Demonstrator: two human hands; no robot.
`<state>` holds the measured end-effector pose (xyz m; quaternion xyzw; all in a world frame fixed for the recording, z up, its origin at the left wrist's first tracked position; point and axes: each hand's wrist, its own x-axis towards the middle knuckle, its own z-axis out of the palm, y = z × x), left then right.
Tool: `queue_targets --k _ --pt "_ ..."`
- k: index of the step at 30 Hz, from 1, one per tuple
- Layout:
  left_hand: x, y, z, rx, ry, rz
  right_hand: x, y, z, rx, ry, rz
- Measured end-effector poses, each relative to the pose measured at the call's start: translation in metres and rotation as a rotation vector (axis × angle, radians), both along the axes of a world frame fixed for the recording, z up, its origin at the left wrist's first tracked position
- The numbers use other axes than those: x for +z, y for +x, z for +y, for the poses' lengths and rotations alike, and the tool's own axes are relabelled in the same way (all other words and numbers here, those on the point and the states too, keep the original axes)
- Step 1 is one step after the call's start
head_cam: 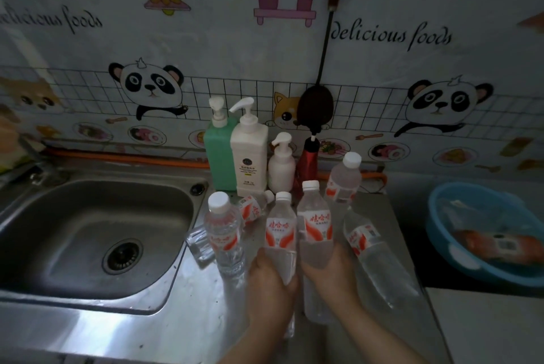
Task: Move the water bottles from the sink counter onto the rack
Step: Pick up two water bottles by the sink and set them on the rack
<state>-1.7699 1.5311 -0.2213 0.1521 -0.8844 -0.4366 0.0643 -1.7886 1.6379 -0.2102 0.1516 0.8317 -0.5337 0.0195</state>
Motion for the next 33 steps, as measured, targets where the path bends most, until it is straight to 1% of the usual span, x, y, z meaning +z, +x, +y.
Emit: queue_targets --k 2,5,10,14,18,22,25,29,33 --pt "0.012 0.009 0.004 0.006 0.041 0.056 0.011 0.012 0.003 -0.042 -0.020 0.054" --pt "0.030 0.017 0.011 -0.011 0.095 0.127 0.030 0.020 0.009 -0.050 -0.046 0.160" --pt "0.072 0.014 0.016 -0.026 0.063 0.293 0.076 0.019 0.017 -0.038 0.007 0.340" --pt "0.119 0.004 0.012 -0.024 0.078 0.381 0.126 0.013 0.012 0.058 -0.011 0.512" --pt "0.171 -0.003 -0.003 -0.005 0.099 0.527 0.182 0.007 0.000 0.143 -0.071 0.681" --pt "0.214 -0.003 -0.032 0.060 0.055 0.625 0.227 -0.004 -0.023 0.263 -0.079 0.806" --pt "0.240 0.001 -0.058 0.149 0.053 0.642 0.252 -0.014 -0.048 0.317 -0.070 0.837" --pt "0.260 0.015 -0.101 0.289 0.034 0.683 0.264 -0.019 -0.095 0.334 -0.067 0.848" --pt "0.264 0.036 -0.153 0.423 -0.058 0.705 0.269 -0.008 -0.147 0.398 -0.042 0.872"
